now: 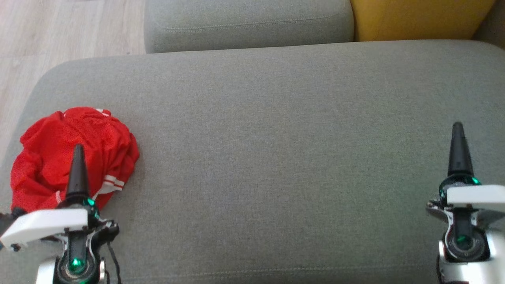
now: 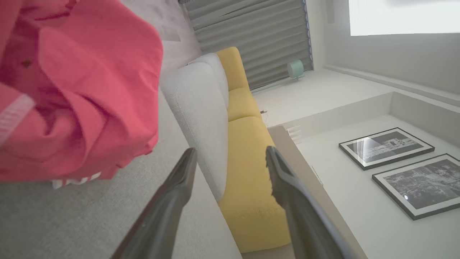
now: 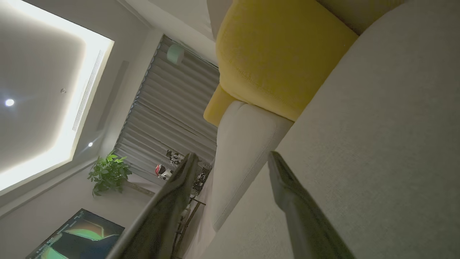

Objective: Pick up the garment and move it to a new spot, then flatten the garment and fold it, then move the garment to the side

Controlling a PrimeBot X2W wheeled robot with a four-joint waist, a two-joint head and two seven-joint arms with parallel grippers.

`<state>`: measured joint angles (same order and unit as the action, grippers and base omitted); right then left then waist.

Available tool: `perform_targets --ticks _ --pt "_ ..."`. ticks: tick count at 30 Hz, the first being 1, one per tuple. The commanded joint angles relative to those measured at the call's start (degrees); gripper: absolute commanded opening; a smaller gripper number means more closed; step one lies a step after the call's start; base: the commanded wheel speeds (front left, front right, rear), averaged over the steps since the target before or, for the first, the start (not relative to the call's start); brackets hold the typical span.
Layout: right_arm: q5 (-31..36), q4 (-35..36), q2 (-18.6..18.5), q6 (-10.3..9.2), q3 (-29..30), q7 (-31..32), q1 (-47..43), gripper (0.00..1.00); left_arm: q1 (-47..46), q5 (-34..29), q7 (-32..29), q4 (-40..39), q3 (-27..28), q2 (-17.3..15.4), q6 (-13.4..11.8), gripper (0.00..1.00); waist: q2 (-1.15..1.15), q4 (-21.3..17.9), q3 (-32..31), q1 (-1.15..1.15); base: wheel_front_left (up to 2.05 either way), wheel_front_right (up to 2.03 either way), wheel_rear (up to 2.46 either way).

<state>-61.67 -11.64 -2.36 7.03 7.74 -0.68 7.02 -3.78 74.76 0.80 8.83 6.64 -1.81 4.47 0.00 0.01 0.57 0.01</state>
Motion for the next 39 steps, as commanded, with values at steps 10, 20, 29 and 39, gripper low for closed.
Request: perform_targets --ticks 10,20,29,39 --pt "15.67 7.41 -0.36 0.21 -4.26 -2.34 4.79 1.00 -4.15 -11.55 2.32 -7.67 -2.40 -0.72 -0.80 1.00 0.00 -0.12 0.10 -0.01 0.00 0.00 0.00" --pt "27.91 8.67 -0.40 0.25 -7.55 -4.20 4.73 1.00 -4.50 -24.98 4.17 -9.52 -7.40 -0.77 -2.06 1.00 0.00 -0.51 0.16 -0.01 0.00 0.00 0.00" --pt "35.94 6.61 -0.87 0.28 -9.93 -5.72 4.60 1.00 -4.73 -38.93 5.68 -8.81 -13.40 -1.68 -2.35 1.00 0.00 -0.91 0.09 -0.01 0.00 0.00 0.00" --pt "45.10 4.46 -1.20 0.31 -12.47 -7.41 4.64 1.00 -5.86 -49.54 7.35 -7.16 -21.12 -5.45 -6.87 1.00 0.00 -1.26 0.30 -0.01 0.00 0.00 0.00"
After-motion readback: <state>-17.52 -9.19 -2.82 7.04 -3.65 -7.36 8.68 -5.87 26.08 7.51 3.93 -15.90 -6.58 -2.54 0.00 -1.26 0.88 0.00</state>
